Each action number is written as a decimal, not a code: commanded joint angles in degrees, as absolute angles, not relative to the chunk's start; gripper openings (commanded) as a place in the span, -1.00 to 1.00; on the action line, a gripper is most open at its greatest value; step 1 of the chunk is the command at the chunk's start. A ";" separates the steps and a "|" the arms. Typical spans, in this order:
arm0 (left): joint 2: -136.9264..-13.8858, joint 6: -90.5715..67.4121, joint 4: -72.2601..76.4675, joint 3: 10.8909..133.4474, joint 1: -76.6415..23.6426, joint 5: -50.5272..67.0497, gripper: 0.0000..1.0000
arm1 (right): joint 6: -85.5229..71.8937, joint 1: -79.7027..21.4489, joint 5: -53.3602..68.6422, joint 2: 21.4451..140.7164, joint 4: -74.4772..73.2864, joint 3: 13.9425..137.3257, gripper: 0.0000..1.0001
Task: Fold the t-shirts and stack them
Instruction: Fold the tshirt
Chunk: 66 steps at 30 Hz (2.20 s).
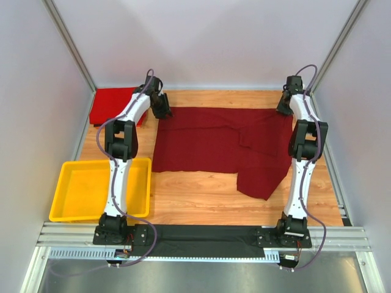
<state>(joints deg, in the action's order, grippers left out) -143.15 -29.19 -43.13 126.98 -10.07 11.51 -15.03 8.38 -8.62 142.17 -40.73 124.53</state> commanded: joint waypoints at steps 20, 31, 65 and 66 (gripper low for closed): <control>-96.69 -26.36 -44.04 86.10 -13.54 17.11 -0.04 | -40.68 7.47 -3.43 87.13 -51.33 67.09 -0.09; -85.70 -32.33 -37.46 63.58 -13.54 11.86 0.02 | -45.08 7.47 -4.49 67.60 -49.32 41.42 0.05; -89.30 -63.72 -36.05 55.47 -23.11 -7.91 0.08 | -45.97 5.63 -2.90 65.39 -33.84 31.55 -0.21; -89.30 -64.50 -35.43 54.68 -23.03 -8.00 0.08 | -45.79 5.62 -2.55 65.48 -33.75 31.64 -0.21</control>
